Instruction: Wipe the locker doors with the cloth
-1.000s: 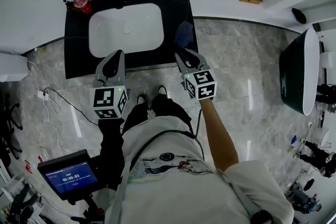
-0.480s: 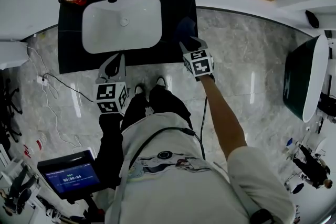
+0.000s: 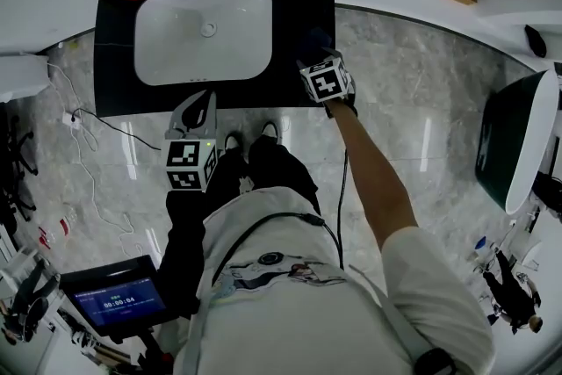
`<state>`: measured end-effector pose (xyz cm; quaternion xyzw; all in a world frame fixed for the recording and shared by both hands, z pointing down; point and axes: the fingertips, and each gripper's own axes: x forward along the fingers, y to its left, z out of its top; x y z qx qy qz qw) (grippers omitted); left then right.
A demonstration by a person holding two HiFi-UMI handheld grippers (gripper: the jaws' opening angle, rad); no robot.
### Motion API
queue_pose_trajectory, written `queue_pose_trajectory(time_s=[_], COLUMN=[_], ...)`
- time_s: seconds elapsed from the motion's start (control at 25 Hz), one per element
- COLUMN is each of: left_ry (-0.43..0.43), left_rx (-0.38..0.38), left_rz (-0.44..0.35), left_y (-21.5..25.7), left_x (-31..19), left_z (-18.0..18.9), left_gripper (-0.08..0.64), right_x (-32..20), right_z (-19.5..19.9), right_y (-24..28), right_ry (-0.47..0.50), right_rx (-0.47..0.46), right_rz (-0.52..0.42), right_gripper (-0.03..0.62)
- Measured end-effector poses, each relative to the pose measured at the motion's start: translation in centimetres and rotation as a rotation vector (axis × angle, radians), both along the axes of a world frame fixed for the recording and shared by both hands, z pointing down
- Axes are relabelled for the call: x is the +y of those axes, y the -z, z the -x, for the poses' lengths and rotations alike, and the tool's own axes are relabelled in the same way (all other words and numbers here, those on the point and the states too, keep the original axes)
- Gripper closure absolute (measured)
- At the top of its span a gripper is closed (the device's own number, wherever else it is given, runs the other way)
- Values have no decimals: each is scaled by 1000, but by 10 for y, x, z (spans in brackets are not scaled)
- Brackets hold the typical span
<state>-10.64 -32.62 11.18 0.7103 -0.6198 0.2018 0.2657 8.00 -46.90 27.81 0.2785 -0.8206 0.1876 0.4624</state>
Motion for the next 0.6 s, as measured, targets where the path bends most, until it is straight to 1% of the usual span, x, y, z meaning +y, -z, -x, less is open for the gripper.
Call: queue_pose_trajectory(time_s=[0.12, 0.24, 0.44, 0.52, 0.6], left_ry=[16, 24, 32, 27, 18], left_rx=[-3, -6, -4, -6, -9], left_rz=[14, 25, 26, 20, 13], left_y=[-2, -5, -6, -4, 0], left_x=[4, 9, 14, 15, 16], left_z=[2, 2, 1, 0, -5], left_gripper=[557, 557, 557, 557, 557], right_x=[-2, -7, -7, -6, -2], right_z=[0, -6, -4, -5, -8], right_y=[-16, -28, -27, -23, -18], right_ry=[-12, -42, -31, -31, -35], right_rx=[17, 14, 14, 23, 15], right_rz=[50, 47, 44, 40, 33], right_gripper=[336, 350, 463, 484, 489])
